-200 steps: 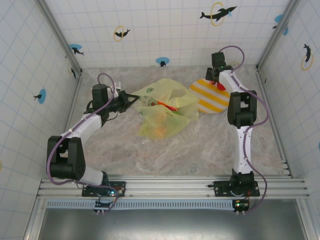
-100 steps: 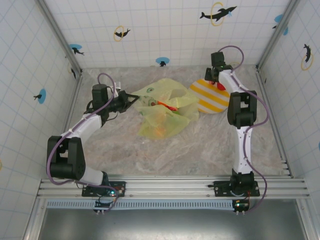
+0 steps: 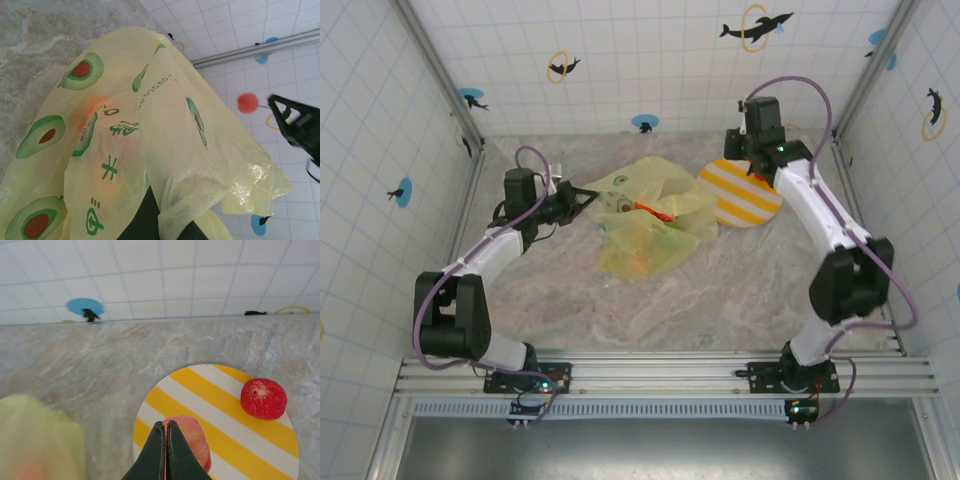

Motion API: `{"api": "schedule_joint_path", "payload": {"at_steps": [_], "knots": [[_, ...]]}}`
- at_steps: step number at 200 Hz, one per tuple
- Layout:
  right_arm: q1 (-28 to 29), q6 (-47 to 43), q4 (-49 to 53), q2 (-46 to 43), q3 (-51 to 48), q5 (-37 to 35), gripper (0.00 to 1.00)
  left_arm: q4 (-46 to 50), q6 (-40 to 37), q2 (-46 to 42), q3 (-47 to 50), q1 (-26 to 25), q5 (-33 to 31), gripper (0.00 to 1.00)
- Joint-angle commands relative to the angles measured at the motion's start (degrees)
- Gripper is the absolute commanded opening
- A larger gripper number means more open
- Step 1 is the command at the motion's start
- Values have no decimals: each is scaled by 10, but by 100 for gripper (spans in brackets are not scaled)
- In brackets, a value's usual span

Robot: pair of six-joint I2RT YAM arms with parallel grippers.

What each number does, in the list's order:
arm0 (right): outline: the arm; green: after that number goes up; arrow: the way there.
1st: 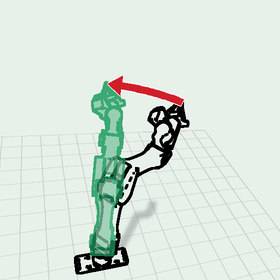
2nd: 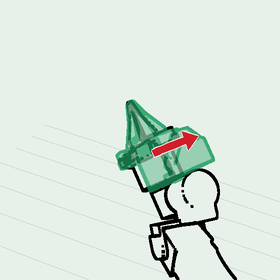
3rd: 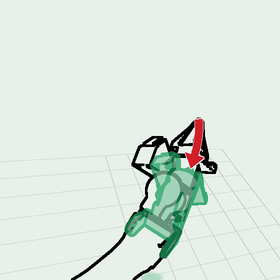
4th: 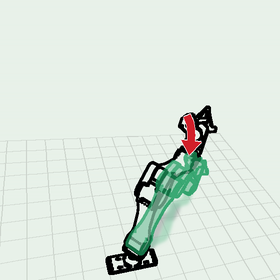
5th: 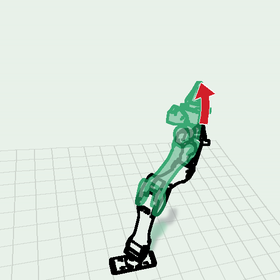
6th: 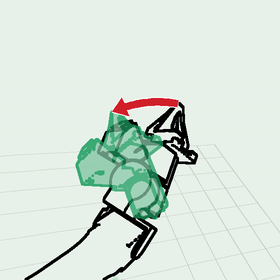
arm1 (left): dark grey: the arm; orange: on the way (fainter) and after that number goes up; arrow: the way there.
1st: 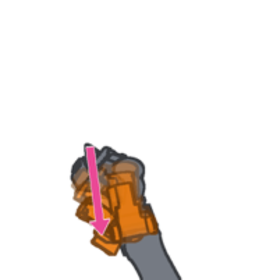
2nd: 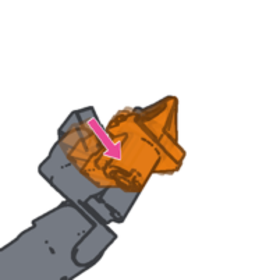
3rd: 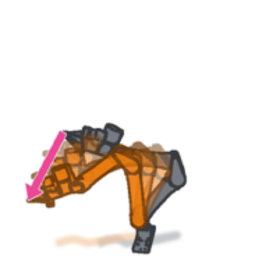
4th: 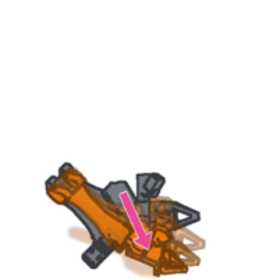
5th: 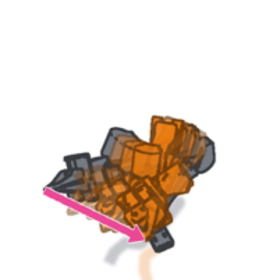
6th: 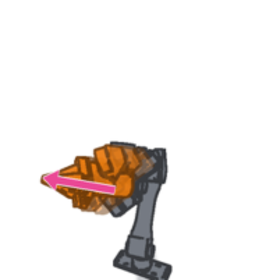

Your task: Place the fruits into the plastic bag

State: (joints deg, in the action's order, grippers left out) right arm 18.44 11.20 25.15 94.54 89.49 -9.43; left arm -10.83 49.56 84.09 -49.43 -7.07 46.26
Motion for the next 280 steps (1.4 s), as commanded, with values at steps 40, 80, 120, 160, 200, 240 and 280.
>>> {"api": "schedule_joint_path", "payload": {"at_steps": [40, 80, 120, 160, 200, 240, 280], "knots": [[107, -19, -51, -199, -111, 70, 0, -10, -2, -10, -1, 3, 4, 0], [206, -29, -76, -171, -83, 147, 0, -10, -4, -11, -1, 2, 4, 0], [260, -26, -112, -85, -45, 219, 0, -10, -4, -13, -1, 1, 6, 0], [279, -28, -112, -12, -15, 242, 0, -10, -3, -13, -1, -1, 7, 0], [280, -37, -95, 16, -31, 226, 0, -11, -2, -15, -1, -1, 8, 0], [270, -57, -74, 22, -55, 172, 0, -12, -1, -13, -1, -1, 8, 0], [265, -74, -75, 30, -84, 158, 0, -13, -1, -12, 0, -1, 8, 0]]}}
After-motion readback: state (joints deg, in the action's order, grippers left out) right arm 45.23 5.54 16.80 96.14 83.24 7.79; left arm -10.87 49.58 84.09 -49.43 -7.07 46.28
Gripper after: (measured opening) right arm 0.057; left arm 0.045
